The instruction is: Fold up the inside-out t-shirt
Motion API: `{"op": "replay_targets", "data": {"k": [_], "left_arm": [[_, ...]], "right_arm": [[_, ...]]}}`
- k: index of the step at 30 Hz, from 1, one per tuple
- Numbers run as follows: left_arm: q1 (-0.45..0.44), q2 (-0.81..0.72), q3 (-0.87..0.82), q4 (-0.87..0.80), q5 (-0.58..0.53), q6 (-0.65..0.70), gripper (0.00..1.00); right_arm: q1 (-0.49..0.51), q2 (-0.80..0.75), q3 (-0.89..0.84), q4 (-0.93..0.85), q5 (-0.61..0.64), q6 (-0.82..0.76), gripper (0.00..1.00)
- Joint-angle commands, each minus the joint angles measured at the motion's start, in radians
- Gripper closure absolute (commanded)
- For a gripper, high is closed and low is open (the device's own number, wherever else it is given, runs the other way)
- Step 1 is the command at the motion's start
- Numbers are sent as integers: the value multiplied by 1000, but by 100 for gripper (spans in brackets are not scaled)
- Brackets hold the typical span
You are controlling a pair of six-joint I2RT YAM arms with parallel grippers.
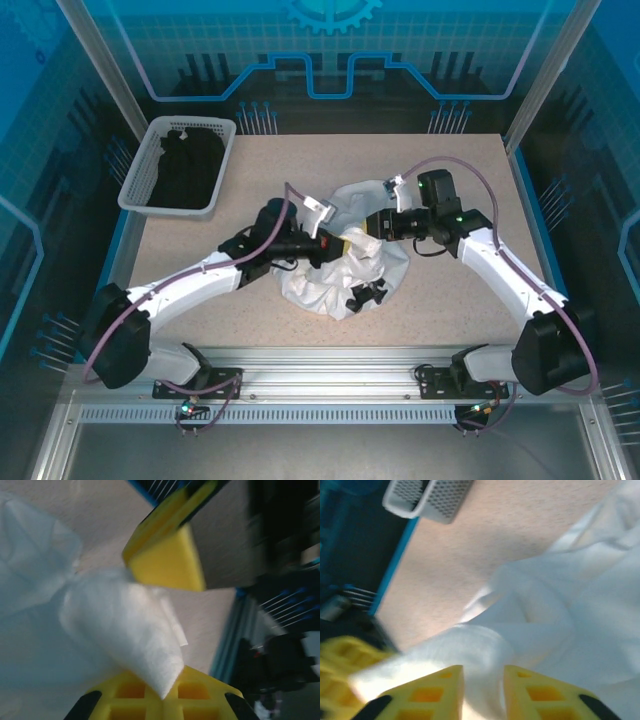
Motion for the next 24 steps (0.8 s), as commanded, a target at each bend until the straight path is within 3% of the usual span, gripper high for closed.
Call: {"op": "replay_targets", "data": {"k": [1, 5, 10, 16, 18, 21, 24], "left_arm": [[44, -54, -41, 153, 194, -146, 100], [67, -68, -62, 166, 196, -164, 100], [71, -78, -71, 162, 199, -164, 100], [72, -87, -78, 150, 196, -161, 100], [74, -94, -83, 148, 190, -161, 100], [74, -108, -91, 137, 176, -152, 100], [88, -116, -98, 114, 143, -145, 100]], "right_arm": [[16, -78, 7, -86, 178, -70, 63], [39, -191, -65, -102, 149, -135, 51], [124, -261, -164, -46, 151, -155, 43], [194, -190, -197, -16, 263, -188, 43], [202, -178, -190, -19, 289, -202, 48], [203, -191, -181, -33, 342, -224, 75], [201, -241, -174, -61, 348, -257, 94]]}}
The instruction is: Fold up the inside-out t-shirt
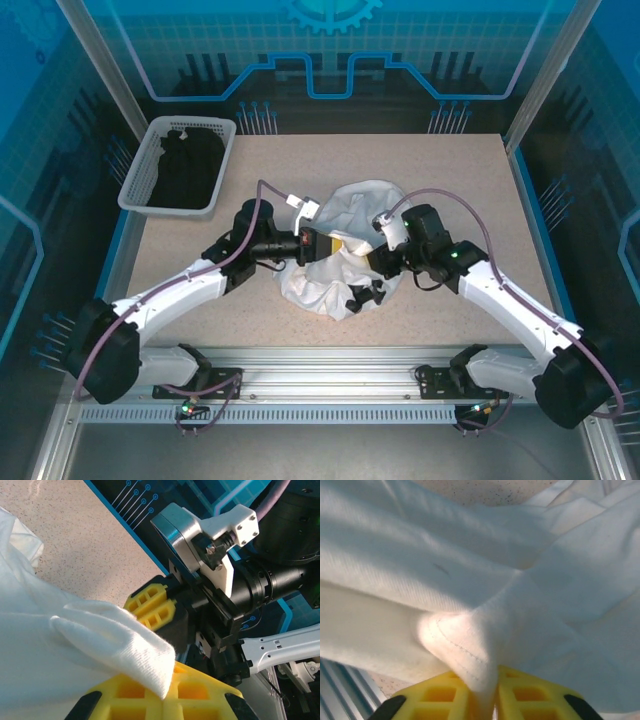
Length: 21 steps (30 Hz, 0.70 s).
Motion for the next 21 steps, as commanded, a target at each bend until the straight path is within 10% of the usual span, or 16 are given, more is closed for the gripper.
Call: {"op": "replay_targets", "data": {"k": [1, 11, 16, 21], "left_arm": [[28, -35, -14, -10, -31, 7, 100], [105, -39, -48, -123, -203, 56, 97], [73, -100, -62, -254, -332, 149, 69], [-74, -273, -91, -384, -689, 285, 47]], "right_arm": [[3, -74, 51, -37, 26, -55, 98], [-61, -92, 66, 135, -477, 103, 100], [-61, -13, 79, 234, -482, 210, 100], [-62, 41, 106, 238, -481, 245, 100]]}}
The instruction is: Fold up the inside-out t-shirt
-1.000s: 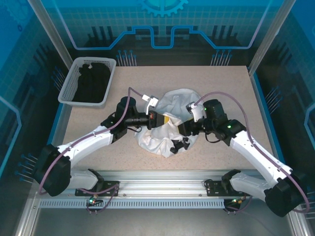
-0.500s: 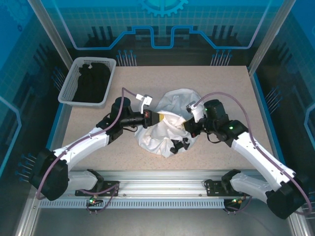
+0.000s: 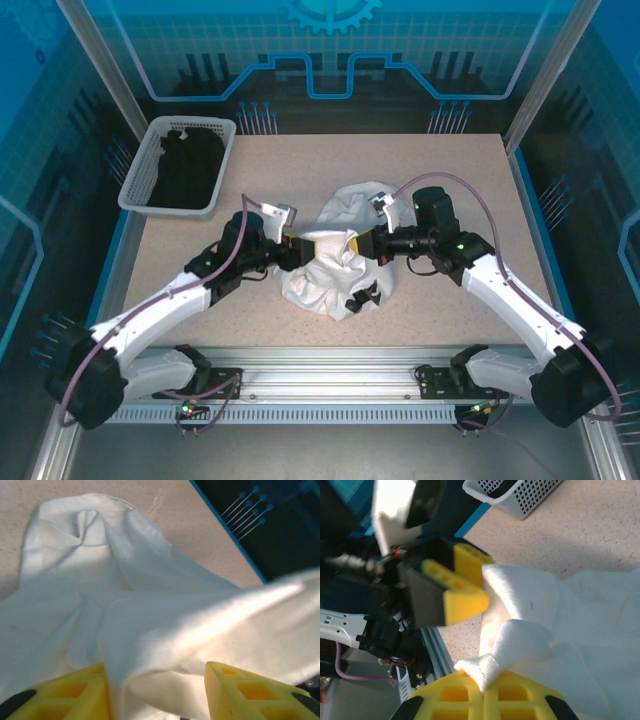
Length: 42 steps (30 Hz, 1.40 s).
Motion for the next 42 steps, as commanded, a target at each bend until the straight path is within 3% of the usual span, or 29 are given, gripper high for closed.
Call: {"op": "replay_targets", "data": {"k": [1, 3, 5, 8, 11, 25, 35, 42], "left_arm": [[-88, -122, -16, -100, -257, 139, 45], [-123, -153, -13, -82, -210, 168, 46], [-135, -137, 3, -59, -92, 185, 48], [-137, -50, 46, -28, 86, 186, 50], [-137, 45, 98, -8, 181, 169, 53], [-131, 226, 160, 65, 142, 125, 52], [-102, 219, 150, 89, 162, 116, 81], [-84, 140, 129, 86, 254, 114, 100]], "right_arm": [[-8, 18, 37, 45, -39, 54, 100], [-9, 25, 38, 45, -42, 55, 100], [-10, 30, 40, 45, -42, 55, 100], [-15, 35, 44, 35, -48, 50, 100], [-25, 31, 47, 19, -50, 41, 100], [-53, 6, 22, 13, -64, 35, 100], [-61, -11, 11, 1, -54, 28, 100], [-61, -16, 27, -11, -27, 21, 100]]}}
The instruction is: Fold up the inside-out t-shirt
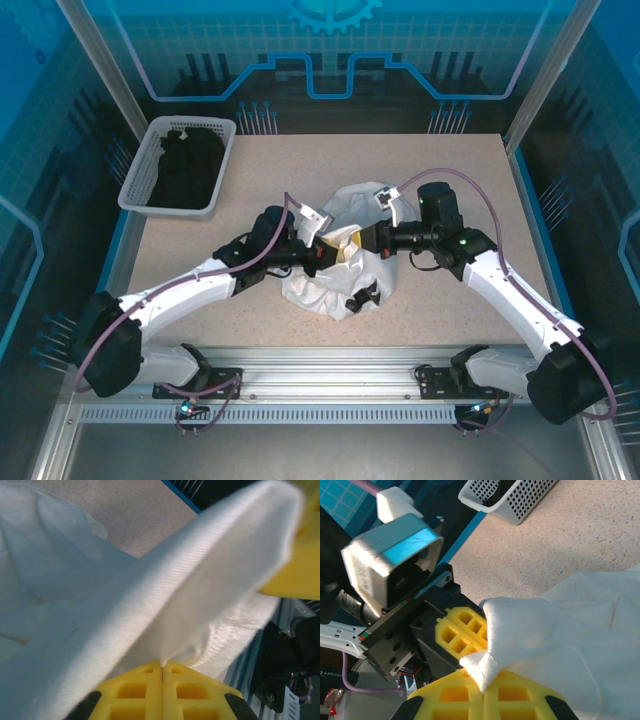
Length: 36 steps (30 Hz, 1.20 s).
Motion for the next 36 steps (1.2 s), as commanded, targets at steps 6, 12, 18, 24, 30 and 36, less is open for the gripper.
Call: {"op": "replay_targets", "data": {"k": [6, 12, 18, 24, 30, 36], "left_arm": [[27, -220, 8, 50, 170, -125, 100], [104, -267, 18, 74, 277, -306, 100], [227, -288, -35, 205, 415, -553, 100], [284, -337, 34, -6, 374, -481, 100], [283, -342, 114, -430, -106, -222, 100], [283, -317, 91, -428, -158, -200, 100]], "right_arm": [[40, -58, 74, -56, 181, -64, 100], [59, -83, 95, -80, 262, -97, 100], [64, -69, 139, -165, 284, -164, 100], [84, -46, 249, -300, 213, -337, 100], [83, -47, 262, -300, -52, -424, 100], [159, 1, 218, -107, -121, -289, 100]]}}
